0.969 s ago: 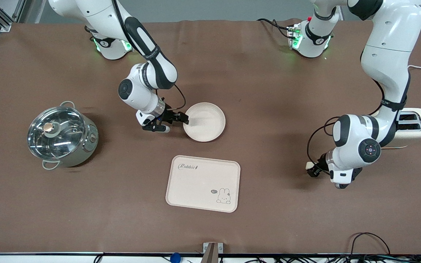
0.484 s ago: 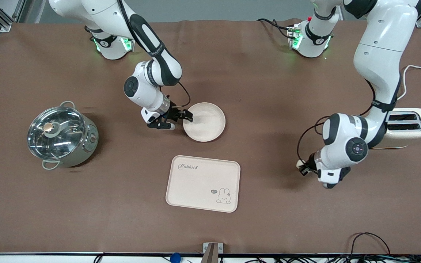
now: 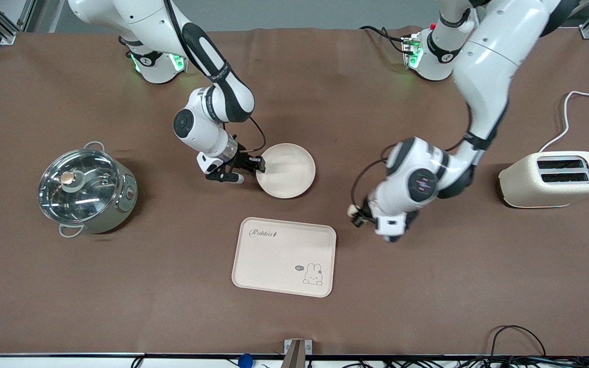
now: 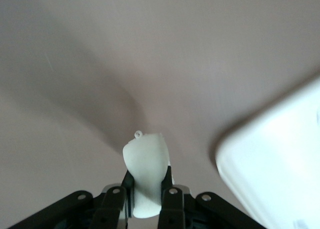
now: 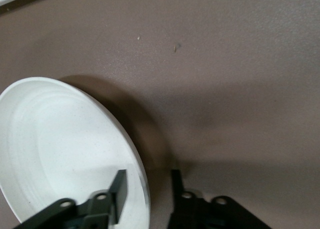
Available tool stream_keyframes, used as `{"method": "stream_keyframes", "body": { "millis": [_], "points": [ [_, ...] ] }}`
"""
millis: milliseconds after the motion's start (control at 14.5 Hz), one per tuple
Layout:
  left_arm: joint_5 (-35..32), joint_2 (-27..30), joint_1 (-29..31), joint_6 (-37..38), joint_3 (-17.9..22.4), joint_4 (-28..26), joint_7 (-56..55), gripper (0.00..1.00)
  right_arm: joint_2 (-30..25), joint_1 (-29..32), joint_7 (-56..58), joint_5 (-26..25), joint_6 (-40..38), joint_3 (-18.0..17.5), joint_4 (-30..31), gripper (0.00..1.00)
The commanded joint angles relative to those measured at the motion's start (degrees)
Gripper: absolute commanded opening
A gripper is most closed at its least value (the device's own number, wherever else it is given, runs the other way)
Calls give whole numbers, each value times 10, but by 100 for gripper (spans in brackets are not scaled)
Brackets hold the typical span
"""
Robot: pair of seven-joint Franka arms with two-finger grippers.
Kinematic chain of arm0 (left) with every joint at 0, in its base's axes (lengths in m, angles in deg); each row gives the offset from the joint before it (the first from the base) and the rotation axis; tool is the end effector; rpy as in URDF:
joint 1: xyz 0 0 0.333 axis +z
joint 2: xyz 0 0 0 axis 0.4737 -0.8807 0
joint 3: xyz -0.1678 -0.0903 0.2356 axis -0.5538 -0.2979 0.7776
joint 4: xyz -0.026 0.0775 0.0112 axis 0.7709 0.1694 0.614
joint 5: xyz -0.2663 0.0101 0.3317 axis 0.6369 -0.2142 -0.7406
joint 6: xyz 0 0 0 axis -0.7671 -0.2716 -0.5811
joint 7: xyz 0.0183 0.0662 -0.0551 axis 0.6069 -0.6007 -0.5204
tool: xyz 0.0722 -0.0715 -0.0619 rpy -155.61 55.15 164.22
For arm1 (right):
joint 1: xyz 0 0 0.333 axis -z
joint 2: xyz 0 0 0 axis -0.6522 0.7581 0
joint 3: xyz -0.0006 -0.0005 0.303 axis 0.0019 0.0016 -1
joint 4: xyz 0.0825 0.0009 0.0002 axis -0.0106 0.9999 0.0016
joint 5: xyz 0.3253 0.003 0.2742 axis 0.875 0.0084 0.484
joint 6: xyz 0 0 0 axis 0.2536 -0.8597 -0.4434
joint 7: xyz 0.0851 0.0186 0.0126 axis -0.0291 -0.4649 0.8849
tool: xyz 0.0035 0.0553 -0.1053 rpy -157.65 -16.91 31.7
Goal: Place bun in plate and plate on tray
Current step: 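Lift the bun toward the plate while the right gripper holds the plate, then lower the bun into the white plate and open the left gripper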
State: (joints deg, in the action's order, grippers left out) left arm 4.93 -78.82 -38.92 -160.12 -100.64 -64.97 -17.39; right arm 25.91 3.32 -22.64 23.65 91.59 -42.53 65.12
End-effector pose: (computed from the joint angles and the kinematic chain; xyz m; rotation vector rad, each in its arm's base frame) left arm 0.5997 -0.3716 0.1894 2.7159 1.1784 -0.2532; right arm 0.4492 0.3372 0.1234 -2.7184 0.2872 0.0843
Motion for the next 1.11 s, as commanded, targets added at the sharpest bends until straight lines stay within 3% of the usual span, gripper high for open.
{"method": "stream_keyframes", "body": {
  "millis": [0,553,692,830,1038],
  "points": [
    [-12,-14,-69,2,6,27,-92,23,2,-6,2,15,5,2,-4,36],
    [-11,-36,-169,0,7,44,-203,23,4,-6,4,15,5,2,-9,35],
    [-12,-39,-183,-12,7,43,-215,28,7,-6,5,15,5,2,-9,33],
    [-13,-46,-184,-13,7,43,-216,45,8,-6,5,15,5,2,-9,24],
    [-16,-43,-183,-13,7,44,-214,100,8,-7,5,15,6,2,-9,7]
  ]
}}
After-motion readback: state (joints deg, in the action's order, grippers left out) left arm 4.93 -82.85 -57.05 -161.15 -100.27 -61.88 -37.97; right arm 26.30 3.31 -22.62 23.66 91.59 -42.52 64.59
